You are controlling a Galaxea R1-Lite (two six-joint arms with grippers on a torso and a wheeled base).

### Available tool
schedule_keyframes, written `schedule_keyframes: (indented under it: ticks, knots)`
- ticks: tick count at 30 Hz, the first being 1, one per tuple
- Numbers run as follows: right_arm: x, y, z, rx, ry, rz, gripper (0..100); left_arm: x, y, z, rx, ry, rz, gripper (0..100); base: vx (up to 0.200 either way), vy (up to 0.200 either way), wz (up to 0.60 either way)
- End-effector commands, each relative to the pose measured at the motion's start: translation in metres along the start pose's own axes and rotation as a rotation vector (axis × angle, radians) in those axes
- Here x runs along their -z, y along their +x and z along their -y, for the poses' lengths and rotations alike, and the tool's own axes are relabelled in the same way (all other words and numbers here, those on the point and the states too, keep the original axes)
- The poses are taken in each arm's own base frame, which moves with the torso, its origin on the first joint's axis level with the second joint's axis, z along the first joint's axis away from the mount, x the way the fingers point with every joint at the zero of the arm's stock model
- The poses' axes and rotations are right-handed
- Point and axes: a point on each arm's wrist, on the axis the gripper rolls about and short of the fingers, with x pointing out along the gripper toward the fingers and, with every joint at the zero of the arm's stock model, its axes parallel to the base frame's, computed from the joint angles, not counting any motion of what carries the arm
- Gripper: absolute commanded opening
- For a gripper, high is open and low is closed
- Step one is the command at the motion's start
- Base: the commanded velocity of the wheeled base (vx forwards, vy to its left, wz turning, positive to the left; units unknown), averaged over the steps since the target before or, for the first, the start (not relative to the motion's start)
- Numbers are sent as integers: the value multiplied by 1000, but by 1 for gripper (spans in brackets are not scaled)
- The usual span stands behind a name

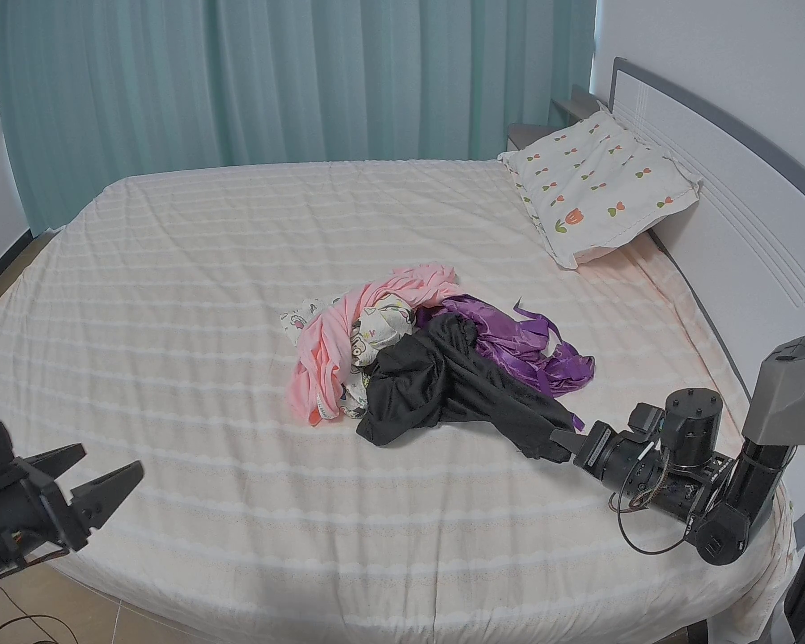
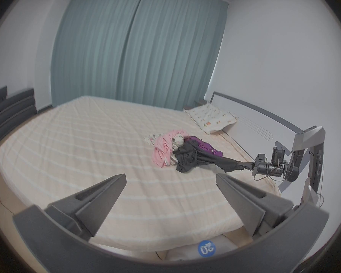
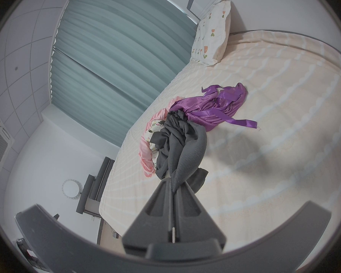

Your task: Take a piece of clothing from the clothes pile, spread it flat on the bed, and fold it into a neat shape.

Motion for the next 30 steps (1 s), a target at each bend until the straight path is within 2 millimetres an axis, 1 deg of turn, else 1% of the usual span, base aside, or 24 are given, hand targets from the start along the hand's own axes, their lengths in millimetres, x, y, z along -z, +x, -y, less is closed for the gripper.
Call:
schedule_keyframes:
  ticks: [1, 2, 4, 5, 6, 7, 8, 9, 10, 12, 14, 15, 16, 17, 18, 21, 24, 26, 30]
  knots:
    - [6, -10, 5, 9, 34, 12, 0, 24, 143, 18, 52, -157, -351, 100, 0, 0, 0]
    - [7, -10, 6, 12, 36, 9, 0, 34, 157, 22, 34, -168, -386, 100, 0, 0, 0]
    - [7, -9, 8, 21, 43, 9, 0, 42, 179, 29, -2, -189, -404, 100, 0, 0, 0]
    - [7, -9, 8, 21, 43, 9, 0, 42, 179, 29, -2, -189, -404, 100, 0, 0, 0]
    - [9, -8, 11, 32, 41, 1, 0, 47, 200, 37, -20, -239, -404, 100, 0, 0, 0]
    - [10, -8, 12, 38, 41, -4, 0, 48, 212, 41, -26, -278, -403, 100, 0, 0, 0]
    - [10, -7, 13, 41, 42, -5, 0, 49, 221, 42, -33, -304, -404, 100, 0, 0, 0]
    - [10, -7, 13, 41, 42, -5, 0, 49, 221, 42, -33, -304, -404, 100, 0, 0, 0]
    - [10, -7, 13, 42, 42, -4, 0, 53, 234, 43, -40, -317, -414, 100, 0, 0, 0]
    - [12, -5, 14, 46, 42, -9, 0, 60, 252, 44, -53, -314, -426, 100, 0, 0, 0]
    - [12, -5, 14, 46, 42, -9, 0, 61, 259, 45, -59, -313, -421, 100, 0, 0, 0]
    - [12, -5, 14, 46, 42, -11, 0, 64, 270, 46, -67, -310, -417, 100, 0, 0, 0]
    - [12, -5, 14, 46, 42, -11, 0, 64, 270, 46, -67, -310, -417, 100, 0, 0, 0]
    - [13, -5, 14, 45, 39, -14, 0, 71, 284, 49, -78, -303, -421, 100, 0, 0, 0]
    - [14, -5, 13, 44, 40, -15, 0, 75, 293, 49, -92, -296, -418, 100, 0, 0, 0]
    - [14, -6, 13, 43, 38, -14, 0, 78, 316, 55, -120, -285, -381, 100, 0, 0, 0]
    - [14, -6, 13, 49, 37, -10, 0, 80, 330, 62, -114, -280, -363, 100, 0, 0, 0]
    - [14, -6, 12, 52, 34, -7, 0, 82, 336, 66, -106, -276, -363, 100, 0, 0, 0]
    - [16, -6, 12, 52, 33, -9, 0, 89, 363, 73, -96, -274, -341, 100, 0, 0, 0]
